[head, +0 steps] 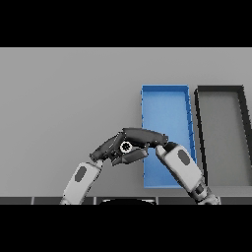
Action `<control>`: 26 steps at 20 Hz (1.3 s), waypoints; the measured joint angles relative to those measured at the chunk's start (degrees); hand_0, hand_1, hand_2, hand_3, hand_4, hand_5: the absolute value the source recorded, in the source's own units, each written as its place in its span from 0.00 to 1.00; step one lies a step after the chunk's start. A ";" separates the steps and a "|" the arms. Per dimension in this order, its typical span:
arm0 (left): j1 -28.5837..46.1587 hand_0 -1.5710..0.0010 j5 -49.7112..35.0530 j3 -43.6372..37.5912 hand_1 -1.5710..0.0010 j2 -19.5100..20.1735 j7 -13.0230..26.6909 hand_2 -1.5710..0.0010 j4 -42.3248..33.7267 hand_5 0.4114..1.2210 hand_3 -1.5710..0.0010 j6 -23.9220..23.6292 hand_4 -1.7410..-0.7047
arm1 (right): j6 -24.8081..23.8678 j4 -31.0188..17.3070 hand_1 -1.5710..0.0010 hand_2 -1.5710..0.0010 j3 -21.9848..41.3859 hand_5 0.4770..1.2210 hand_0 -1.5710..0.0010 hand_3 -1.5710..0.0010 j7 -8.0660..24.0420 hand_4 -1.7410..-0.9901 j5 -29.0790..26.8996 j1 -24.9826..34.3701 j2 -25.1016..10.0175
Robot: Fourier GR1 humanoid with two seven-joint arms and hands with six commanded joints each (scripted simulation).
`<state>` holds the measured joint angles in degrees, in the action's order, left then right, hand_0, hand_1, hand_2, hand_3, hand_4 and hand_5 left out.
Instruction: Pick up the blue pipe and place it into the blue bin.
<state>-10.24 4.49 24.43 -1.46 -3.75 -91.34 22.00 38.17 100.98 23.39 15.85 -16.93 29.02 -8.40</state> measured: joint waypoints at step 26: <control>-0.51 0.99 2.86 -0.72 0.99 0.63 10.39 0.99 2.22 0.10 1.00 1.11 0.74 | 0.47 3.30 0.00 0.00 -9.07 1.00 0.00 0.00 9.48 0.33 -5.73 1.21 9.88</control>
<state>-10.76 7.35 23.71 -0.83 6.64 -89.13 23.12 38.63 104.27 14.32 25.33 -22.66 30.23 1.48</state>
